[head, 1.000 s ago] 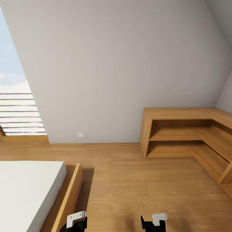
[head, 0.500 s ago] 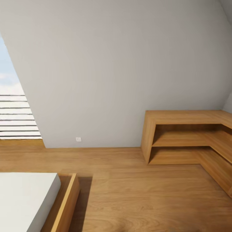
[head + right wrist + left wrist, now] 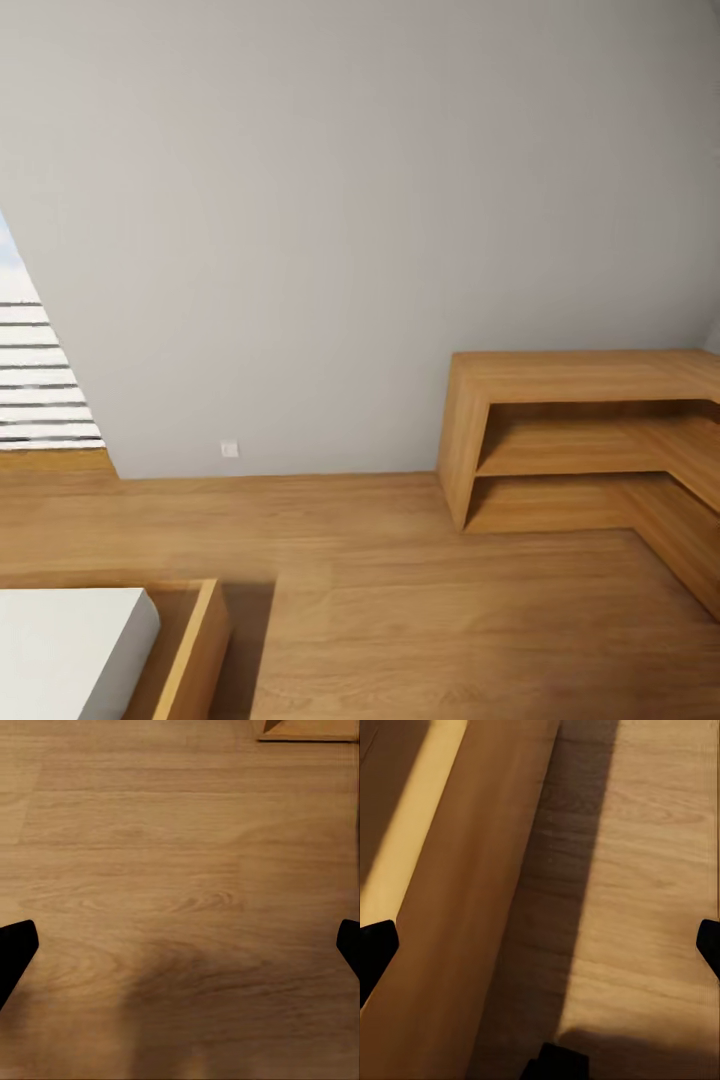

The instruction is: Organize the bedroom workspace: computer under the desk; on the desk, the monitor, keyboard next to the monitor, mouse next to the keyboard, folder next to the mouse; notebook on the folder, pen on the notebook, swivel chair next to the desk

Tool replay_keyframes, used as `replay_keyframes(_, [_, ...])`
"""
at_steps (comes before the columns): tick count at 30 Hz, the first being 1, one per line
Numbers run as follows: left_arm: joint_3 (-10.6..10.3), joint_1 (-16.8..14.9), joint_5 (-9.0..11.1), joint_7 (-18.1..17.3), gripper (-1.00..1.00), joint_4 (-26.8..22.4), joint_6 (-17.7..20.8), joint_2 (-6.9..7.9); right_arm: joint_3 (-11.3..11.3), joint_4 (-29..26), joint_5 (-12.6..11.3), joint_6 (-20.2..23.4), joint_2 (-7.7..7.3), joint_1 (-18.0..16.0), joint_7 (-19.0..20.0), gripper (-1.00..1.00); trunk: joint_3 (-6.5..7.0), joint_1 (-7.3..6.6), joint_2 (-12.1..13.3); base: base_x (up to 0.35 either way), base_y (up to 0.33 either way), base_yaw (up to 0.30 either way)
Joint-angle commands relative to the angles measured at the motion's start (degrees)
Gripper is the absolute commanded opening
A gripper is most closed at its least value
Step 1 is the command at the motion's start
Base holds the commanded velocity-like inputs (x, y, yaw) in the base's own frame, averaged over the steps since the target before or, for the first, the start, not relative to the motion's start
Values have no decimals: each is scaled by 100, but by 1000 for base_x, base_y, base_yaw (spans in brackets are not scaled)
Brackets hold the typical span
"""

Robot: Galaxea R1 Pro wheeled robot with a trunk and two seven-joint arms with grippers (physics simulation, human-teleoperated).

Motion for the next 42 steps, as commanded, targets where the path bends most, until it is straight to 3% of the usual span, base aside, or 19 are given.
replay_keyframes(1, [-53,-3,35,31,100,32,-40,-1,49,13,-32,-58,5,1,-23,100,-2,3,-2,329,0,-192])
replay_keyframes(11, [-62,-3,42,28,100,146,-128,11,49,14,-41,-313,15,90,-23,100,34,3,-2,313,0,-230])
replay_keyframes(27, [-43,-3,61,42,100,147,-122,17,54,22,-42,-276,62,91,-23,100,88,3,-2,46,0,-262])
replay_keyframes(42, [-44,-3,64,51,100,147,-112,7,49,23,-50,-248,92,91,-182,100,95,3,-2,279,0,-285])
